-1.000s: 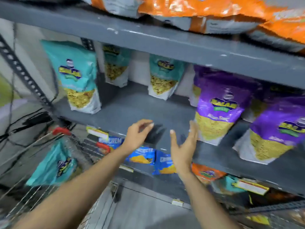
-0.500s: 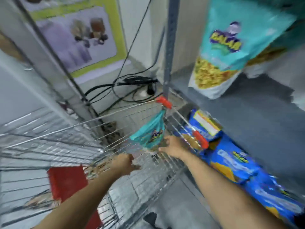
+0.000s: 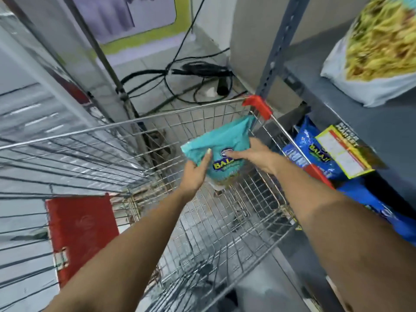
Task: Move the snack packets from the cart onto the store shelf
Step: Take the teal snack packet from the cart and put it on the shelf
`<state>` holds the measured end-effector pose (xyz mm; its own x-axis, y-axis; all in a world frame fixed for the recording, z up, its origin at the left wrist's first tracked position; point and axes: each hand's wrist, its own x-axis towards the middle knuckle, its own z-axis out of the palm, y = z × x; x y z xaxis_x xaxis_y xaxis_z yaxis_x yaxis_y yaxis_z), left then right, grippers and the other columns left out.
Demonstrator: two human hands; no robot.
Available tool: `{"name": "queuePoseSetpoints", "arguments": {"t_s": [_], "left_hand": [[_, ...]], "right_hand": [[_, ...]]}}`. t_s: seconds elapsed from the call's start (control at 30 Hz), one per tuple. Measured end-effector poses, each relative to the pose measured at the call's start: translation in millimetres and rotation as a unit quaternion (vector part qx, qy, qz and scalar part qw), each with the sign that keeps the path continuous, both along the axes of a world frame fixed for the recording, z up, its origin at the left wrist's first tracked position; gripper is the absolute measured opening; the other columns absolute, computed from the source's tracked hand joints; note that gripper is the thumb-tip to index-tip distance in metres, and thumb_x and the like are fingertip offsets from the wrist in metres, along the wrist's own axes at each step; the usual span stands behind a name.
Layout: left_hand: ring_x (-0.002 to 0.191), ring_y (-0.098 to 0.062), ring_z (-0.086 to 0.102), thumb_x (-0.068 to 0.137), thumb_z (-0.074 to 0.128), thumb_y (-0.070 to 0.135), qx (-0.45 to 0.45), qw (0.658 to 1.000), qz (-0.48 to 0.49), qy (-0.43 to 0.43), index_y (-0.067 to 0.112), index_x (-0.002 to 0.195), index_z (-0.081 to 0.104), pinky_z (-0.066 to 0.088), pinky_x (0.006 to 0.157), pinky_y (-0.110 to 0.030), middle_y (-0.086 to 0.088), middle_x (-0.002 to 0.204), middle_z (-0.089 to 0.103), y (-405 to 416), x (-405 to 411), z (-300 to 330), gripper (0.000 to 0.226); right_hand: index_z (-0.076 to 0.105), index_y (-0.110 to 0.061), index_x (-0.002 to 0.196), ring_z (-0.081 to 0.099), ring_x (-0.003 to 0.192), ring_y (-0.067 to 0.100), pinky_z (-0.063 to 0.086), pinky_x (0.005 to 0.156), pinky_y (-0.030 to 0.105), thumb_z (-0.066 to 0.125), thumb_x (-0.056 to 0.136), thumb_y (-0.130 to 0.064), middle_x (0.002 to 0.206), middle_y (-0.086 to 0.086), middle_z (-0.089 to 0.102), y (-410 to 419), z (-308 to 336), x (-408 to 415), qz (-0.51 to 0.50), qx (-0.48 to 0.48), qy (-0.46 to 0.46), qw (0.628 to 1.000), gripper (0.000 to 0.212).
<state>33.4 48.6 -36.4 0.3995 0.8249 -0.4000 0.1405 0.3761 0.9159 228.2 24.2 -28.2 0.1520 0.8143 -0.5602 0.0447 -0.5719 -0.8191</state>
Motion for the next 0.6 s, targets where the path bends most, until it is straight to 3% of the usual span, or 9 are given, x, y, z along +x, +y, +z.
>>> {"name": "queuePoseSetpoints", "arguments": {"t_s": [0.07, 0.13, 0.2, 0.23, 0.3, 0.37, 0.47, 0.6], "left_hand": [[0.081, 0.003, 0.071, 0.1, 0.049, 0.029, 0.018, 1.0, -0.017, 0.006, 0.014, 0.112, 0.063, 0.058, 0.084, -0.02, 0.003, 0.105, 0.071, 10, -5, 16, 0.024], [0.089, -0.009, 0.072, 0.101, 0.048, 0.028, 0.05, 0.998, -0.038, 0.005, 0.009, 0.121, 0.061, 0.059, 0.081, -0.022, -0.001, 0.108, 0.072, 22, -10, 38, 0.031], [0.09, -0.012, 0.074, 0.1, 0.047, 0.033, 0.081, 0.994, -0.074, 0.014, 0.015, 0.115, 0.064, 0.06, 0.077, -0.024, 0.002, 0.102, 0.075, 28, -16, 67, 0.028], [0.087, -0.012, 0.075, 0.1, 0.047, 0.036, 0.091, 0.991, -0.094, 0.019, 0.017, 0.11, 0.065, 0.06, 0.075, -0.025, 0.003, 0.098, 0.077, 28, -18, 82, 0.028], [0.083, -0.014, 0.076, 0.099, 0.046, 0.04, 0.103, 0.986, -0.128, 0.029, 0.019, 0.102, 0.067, 0.061, 0.072, -0.029, 0.0, 0.092, 0.078, 24, -22, 114, 0.03], [0.086, -0.023, 0.076, 0.098, 0.047, 0.044, 0.115, 0.981, -0.155, 0.025, 0.017, 0.098, 0.068, 0.062, 0.079, -0.042, -0.007, 0.095, 0.078, 16, -22, 147, 0.035], [0.094, -0.034, 0.074, 0.095, 0.05, 0.048, 0.112, 0.976, -0.187, -0.008, 0.021, 0.098, 0.07, 0.057, 0.087, -0.057, -0.013, 0.103, 0.076, -3, -15, 196, 0.034], [0.093, -0.025, 0.074, 0.095, 0.051, 0.037, 0.123, 0.959, -0.245, -0.074, 0.024, 0.1, 0.072, 0.06, 0.085, -0.043, -0.007, 0.104, 0.077, -37, 12, 253, 0.025]], "right_hand": [[0.065, -0.013, 0.12, 0.069, 0.108, 0.019, 0.053, 0.098, 0.041, 0.093, 0.036, -0.05, 0.118, 0.004, 0.073, -2, 8, -6, -0.041, 0.024, -0.008, 0.999, 0.097], [0.067, -0.015, 0.113, 0.07, 0.103, 0.017, 0.055, 0.094, 0.037, 0.09, 0.041, -0.049, 0.116, 0.003, 0.074, -4, 26, -14, -0.076, 0.064, -0.013, 0.995, 0.083], [0.068, -0.017, 0.108, 0.071, 0.098, 0.015, 0.057, 0.088, 0.034, 0.088, 0.056, -0.038, 0.11, 0.002, 0.074, -10, 49, -23, -0.1, 0.092, 0.002, 0.991, 0.059], [0.068, -0.017, 0.109, 0.072, 0.096, 0.014, 0.058, 0.086, 0.033, 0.087, 0.059, -0.037, 0.108, 0.0, 0.074, -15, 63, -27, -0.111, 0.105, 0.01, 0.988, 0.057], [0.068, -0.017, 0.112, 0.074, 0.089, 0.008, 0.058, 0.078, 0.028, 0.085, 0.059, -0.04, 0.102, -0.005, 0.075, -29, 91, -35, -0.138, 0.129, 0.018, 0.982, 0.061], [0.069, -0.019, 0.111, 0.074, 0.088, 0.006, 0.057, 0.074, 0.025, 0.084, 0.056, -0.043, 0.101, -0.007, 0.076, -48, 121, -39, -0.158, 0.149, 0.029, 0.976, 0.062], [0.071, -0.018, 0.11, 0.074, 0.097, 0.015, 0.059, 0.081, 0.034, 0.085, 0.048, -0.051, 0.108, -0.001, 0.077, -82, 172, -39, -0.195, 0.162, 0.027, 0.967, 0.071], [0.074, -0.018, 0.101, 0.074, 0.096, 0.018, 0.059, 0.081, 0.036, 0.085, 0.047, -0.049, 0.105, 0.001, 0.078, -138, 235, -29, -0.269, 0.205, -0.006, 0.941, 0.063]]}}
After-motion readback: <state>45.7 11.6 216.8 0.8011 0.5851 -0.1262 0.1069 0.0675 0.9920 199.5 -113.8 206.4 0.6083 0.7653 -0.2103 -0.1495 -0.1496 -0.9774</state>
